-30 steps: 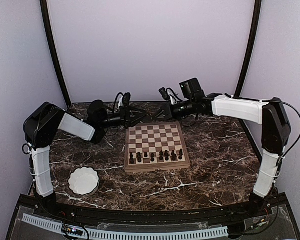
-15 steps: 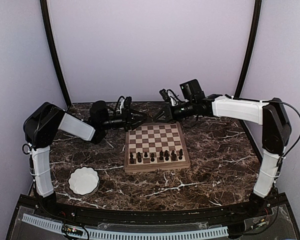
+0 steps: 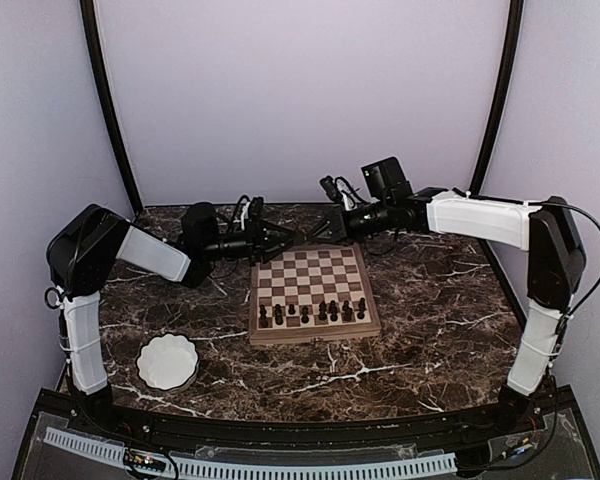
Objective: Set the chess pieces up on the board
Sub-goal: Pass from the right arm to the left
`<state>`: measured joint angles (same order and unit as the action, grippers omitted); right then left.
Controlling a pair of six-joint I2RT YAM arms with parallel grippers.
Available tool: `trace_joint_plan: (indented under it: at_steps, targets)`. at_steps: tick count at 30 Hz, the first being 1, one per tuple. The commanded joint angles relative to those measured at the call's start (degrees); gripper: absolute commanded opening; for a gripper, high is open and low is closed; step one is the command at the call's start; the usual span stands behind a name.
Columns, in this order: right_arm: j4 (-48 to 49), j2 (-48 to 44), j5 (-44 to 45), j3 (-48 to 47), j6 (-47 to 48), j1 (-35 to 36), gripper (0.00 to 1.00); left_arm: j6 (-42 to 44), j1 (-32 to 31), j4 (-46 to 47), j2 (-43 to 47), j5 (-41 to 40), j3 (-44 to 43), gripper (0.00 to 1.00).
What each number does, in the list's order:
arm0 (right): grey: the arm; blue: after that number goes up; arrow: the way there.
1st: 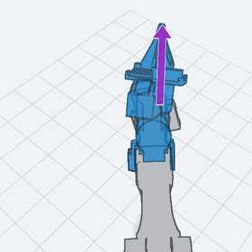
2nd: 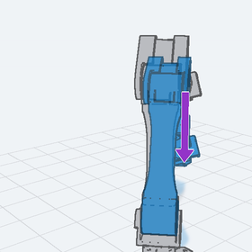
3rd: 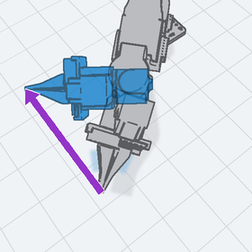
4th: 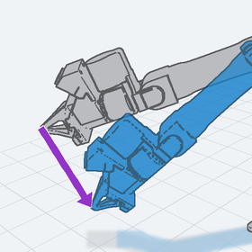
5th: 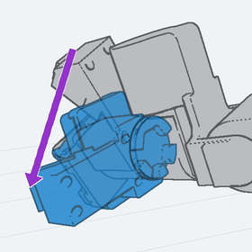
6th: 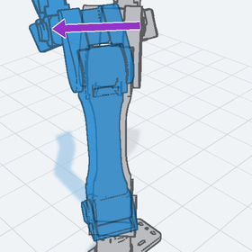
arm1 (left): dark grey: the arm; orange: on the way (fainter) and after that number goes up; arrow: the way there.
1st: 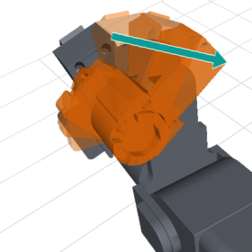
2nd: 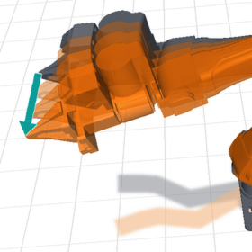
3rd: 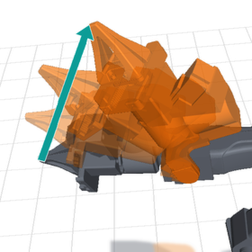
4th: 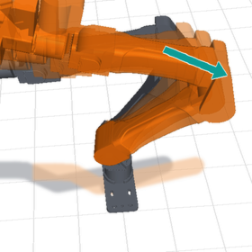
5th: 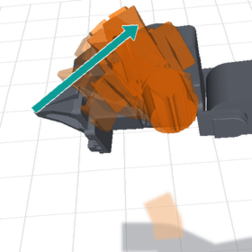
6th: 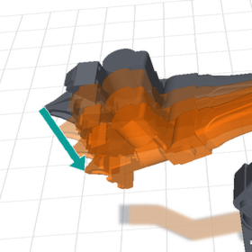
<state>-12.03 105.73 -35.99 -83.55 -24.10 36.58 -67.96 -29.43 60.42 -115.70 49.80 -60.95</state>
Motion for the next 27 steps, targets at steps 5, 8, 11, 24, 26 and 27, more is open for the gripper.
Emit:
trace_joint_plan:
  at_steps: [5,8,11,24,26,27]
  targets:
    - [2.2,-1.8,-1.2,0.3,-0.2,-0.3,0.03,0.0,-0.2,2.5,1.5,0.1,-2.1,0.51]
    - [2.2,-1.6,-1.9,0.2,-0.5,-0.3,0.03,0.3,-0.2,2.3,1.4,0.0,-2.7,0.56]
    - [2.4,-1.5,-2.3,0.2,-0.9,-0.3,0.03,0.0,-0.2,3.0,0.9,0.2,-3.4,0.58]
    - [2.2,-1.3,-0.9,-0.2,-1.0,-1.0,0.03,-4.2,-0.1,9.8,-0.3,2.3,-3.6,0.44]
    - [2.2,-1.2,-0.4,-0.1,-1.1,-1.1,0.03,-4.7,-0.1,10.4,-0.3,2.5,-3.4,0.38]
    - [2.3,-1.2,-0.3,0.0,-1.2,-1.2,0.03,-4.8,-0.1,10.6,-0.4,2.4,-3.3,0.38]
